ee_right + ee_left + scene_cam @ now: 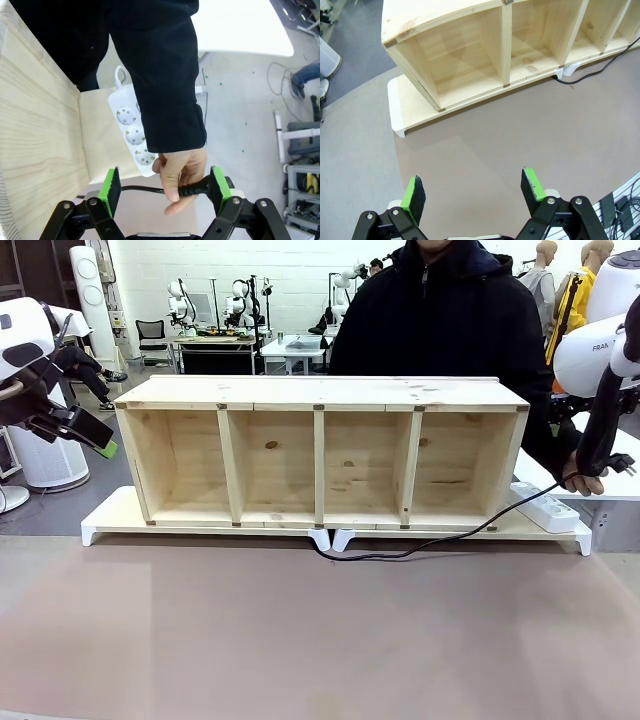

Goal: Perform cable management.
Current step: Release the Power Cable when the human grasps it.

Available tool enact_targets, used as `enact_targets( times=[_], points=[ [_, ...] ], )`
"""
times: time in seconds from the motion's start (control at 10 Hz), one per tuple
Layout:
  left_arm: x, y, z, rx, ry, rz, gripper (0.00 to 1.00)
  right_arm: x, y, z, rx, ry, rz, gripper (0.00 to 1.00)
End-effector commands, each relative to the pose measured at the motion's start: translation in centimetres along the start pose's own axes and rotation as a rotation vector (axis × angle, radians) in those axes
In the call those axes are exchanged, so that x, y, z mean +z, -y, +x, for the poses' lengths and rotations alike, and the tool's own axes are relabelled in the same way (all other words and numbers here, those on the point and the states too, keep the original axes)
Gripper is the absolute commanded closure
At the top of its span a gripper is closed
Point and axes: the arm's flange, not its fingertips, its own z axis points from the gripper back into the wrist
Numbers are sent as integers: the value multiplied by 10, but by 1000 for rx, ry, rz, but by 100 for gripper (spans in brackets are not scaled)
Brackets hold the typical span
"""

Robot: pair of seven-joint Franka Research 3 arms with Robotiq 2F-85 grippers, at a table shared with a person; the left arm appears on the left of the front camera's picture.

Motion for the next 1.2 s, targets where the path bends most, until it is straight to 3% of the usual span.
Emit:
enact_targets(
  times=[0.0,1.1],
  points=[
    [0,-1,0,-3,2,7,0,0,0,0,1,-2,0,9],
    [0,-1,0,-3,2,7,0,0,0,0,1,-2,0,9]
  ],
)
